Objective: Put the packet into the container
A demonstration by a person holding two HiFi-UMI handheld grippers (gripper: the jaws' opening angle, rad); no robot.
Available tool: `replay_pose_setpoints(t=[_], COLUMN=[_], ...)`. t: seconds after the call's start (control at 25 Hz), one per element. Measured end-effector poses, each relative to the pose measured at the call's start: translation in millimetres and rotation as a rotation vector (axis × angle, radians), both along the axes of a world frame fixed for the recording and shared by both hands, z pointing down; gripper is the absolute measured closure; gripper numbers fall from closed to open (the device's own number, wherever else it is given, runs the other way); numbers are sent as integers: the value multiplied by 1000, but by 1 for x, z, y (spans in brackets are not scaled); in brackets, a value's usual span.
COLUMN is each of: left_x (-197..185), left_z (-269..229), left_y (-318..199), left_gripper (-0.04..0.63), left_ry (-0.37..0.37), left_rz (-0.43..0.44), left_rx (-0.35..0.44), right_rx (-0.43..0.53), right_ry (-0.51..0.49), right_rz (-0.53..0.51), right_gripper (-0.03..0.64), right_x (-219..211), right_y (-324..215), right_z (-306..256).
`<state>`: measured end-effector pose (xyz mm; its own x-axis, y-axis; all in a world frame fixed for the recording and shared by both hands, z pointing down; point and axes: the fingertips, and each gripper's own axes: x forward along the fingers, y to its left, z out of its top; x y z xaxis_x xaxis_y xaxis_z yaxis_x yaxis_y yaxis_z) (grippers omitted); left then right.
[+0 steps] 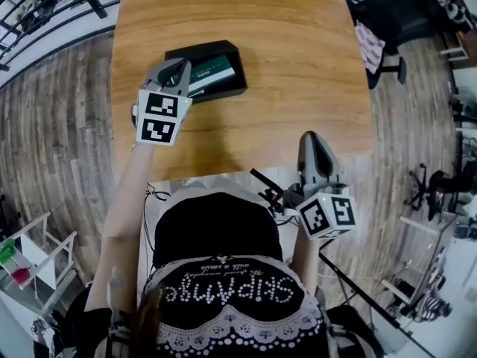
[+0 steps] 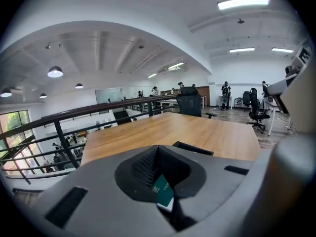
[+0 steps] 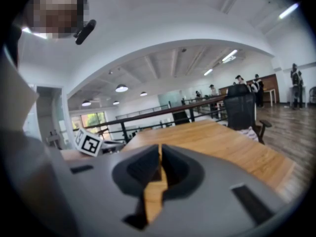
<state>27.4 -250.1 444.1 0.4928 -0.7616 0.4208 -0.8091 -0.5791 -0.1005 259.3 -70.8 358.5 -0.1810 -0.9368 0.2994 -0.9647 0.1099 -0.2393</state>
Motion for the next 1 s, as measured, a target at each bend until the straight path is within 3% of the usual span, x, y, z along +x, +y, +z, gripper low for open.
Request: replay_pose_setpoints(t=[0.12,0.44,0.84,1.0], left_x=[-2,-25,-54,-74], left_z=[-15,-78,-149,-172], left_y=[5,21,67,89], left_gripper=[561,563,565,565], left_ry=[13,138,274,291], left_rz=[6,-56,-32,-51], left_rx=[38,162,281,331], right_rx=[18,59,73,83], right_ry=[26,48,67,65], right_rz=[-17,-51,-65,-72], right_gripper=[575,577,577,577], right_x=[-5,-27,-59,-68], right_y=[7,19,23,25], right_z=[-8,-25,-28,-32])
